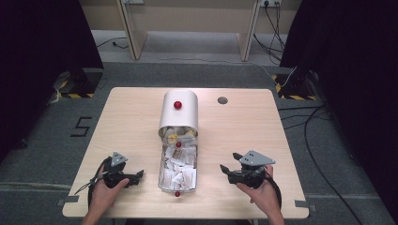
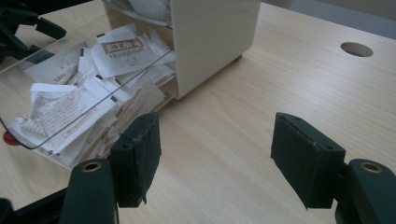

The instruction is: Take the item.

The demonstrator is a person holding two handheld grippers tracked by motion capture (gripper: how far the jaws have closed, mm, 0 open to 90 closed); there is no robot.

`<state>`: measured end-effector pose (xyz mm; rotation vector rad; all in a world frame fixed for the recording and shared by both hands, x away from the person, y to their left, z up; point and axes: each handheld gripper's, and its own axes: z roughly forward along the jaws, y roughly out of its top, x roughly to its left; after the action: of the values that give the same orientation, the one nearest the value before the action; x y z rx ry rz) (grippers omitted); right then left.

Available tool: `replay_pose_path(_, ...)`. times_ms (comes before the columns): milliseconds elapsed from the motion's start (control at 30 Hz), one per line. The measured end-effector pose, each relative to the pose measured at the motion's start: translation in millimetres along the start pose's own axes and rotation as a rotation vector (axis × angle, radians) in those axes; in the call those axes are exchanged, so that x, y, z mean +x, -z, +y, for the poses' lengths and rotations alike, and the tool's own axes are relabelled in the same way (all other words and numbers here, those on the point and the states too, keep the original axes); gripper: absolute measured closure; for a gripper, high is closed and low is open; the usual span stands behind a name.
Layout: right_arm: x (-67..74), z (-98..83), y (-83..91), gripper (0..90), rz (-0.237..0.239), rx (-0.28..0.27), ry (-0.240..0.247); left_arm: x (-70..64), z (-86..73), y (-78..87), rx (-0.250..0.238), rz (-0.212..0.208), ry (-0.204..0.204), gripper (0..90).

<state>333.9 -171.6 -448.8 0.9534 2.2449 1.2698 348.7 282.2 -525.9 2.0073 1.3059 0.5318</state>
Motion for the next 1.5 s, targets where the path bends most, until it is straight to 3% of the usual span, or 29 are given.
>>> replay_pose_path(400, 28.1, 12.1, -4.2, 34.0, 0.069, -0.014, 0.06, 0.0, 0.0, 0.0, 0.0, 0.0, 0.0, 0.0)
replay_pose_path(1500, 57.2, 17.3, -16.0, 34.4, 0.141, -0.005, 0.115, 0.0, 0.0, 0.0, 0.0, 0.0, 0.0, 0.0)
